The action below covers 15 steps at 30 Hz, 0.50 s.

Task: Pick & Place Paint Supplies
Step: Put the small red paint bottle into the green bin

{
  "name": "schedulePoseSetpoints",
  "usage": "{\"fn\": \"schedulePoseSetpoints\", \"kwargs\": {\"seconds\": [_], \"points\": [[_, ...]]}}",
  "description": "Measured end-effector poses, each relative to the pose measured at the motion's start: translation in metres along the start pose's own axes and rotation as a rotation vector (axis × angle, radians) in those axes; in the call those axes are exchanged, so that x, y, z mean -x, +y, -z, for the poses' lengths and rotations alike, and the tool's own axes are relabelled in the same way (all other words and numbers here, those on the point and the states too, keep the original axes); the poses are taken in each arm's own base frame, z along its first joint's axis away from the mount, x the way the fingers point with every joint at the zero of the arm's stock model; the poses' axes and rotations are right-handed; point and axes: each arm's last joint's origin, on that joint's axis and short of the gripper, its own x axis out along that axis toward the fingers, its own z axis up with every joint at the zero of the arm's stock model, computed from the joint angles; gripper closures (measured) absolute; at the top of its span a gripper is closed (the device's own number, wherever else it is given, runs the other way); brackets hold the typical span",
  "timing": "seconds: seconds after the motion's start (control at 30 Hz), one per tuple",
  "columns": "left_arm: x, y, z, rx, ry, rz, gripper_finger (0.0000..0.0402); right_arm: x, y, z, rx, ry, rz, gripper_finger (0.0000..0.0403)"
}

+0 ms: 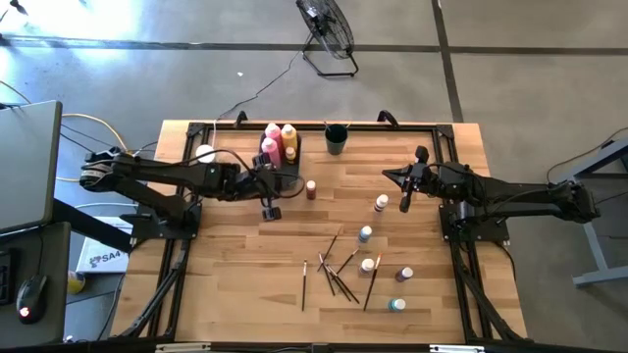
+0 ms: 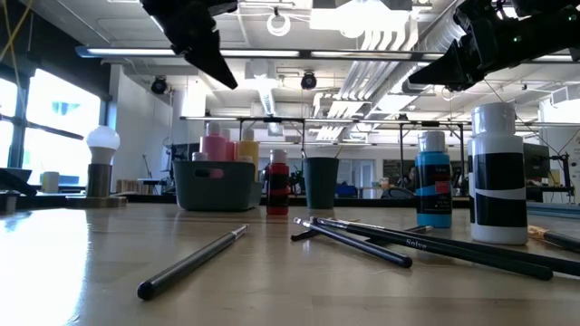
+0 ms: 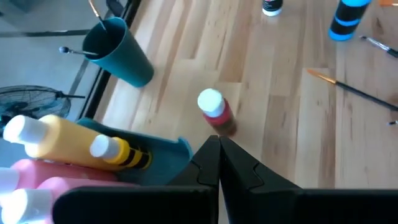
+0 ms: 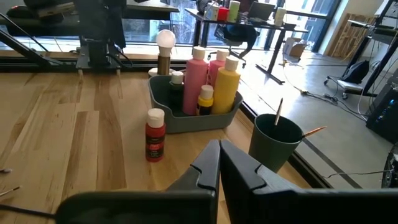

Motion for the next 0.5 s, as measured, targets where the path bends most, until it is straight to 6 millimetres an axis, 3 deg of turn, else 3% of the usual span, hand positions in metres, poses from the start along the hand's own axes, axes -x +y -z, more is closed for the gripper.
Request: {"fn": "schedulePoseSetpoints", "kwargs": {"seconds": [0.2,0.5], "points": [[0.0,0.002,-0.003,0.019,-0.032,-0.043,0.0371,0.0,0.0,0.0,0.0,-0.001,0.0,0.0398],[-0.006,0.018,-0.005,0.095,-0.047,-0.05,0.0224,0.0,0.0,0.0,0.0,-0.001,0.0,0.0398]]}}
